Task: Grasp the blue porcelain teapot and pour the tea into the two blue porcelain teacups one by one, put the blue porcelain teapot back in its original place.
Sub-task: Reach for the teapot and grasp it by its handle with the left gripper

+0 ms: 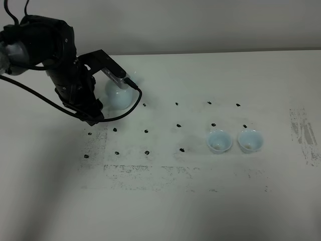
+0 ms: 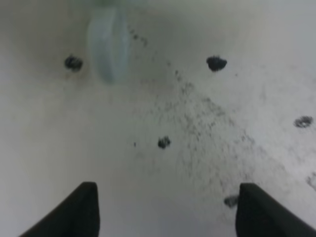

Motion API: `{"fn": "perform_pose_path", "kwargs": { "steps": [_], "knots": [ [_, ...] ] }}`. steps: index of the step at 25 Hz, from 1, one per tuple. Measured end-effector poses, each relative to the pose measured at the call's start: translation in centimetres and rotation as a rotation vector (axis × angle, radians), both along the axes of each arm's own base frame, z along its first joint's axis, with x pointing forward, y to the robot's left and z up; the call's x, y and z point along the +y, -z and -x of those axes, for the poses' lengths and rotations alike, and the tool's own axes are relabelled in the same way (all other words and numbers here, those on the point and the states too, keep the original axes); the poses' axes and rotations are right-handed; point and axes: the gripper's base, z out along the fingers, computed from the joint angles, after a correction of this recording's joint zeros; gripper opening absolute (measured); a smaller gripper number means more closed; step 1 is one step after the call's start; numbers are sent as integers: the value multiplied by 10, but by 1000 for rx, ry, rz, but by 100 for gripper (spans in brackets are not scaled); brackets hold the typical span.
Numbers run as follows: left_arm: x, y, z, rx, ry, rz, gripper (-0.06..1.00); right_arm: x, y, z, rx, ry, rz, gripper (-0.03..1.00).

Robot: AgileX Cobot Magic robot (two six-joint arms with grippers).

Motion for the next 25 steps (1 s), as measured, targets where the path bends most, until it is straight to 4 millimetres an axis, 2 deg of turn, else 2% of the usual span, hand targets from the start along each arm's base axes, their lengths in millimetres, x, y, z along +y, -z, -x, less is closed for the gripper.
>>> {"fn": "perform_pose_path", "kwargs": {
  "steps": [4, 9, 15, 25],
  "knots": [
    [-5, 13, -16, -5, -27, 5, 51, 0, 0, 0, 0, 0, 0, 30],
    [-8, 15, -28, -17, -83, 15, 50, 0, 0, 0, 0, 0, 0, 30],
    [-9, 19, -32, -17, -150, 25, 50, 0, 0, 0, 0, 0, 0, 30],
    [-12, 18, -38, -85, -155, 53, 50, 0, 0, 0, 0, 0, 0, 30]
  ]
}}
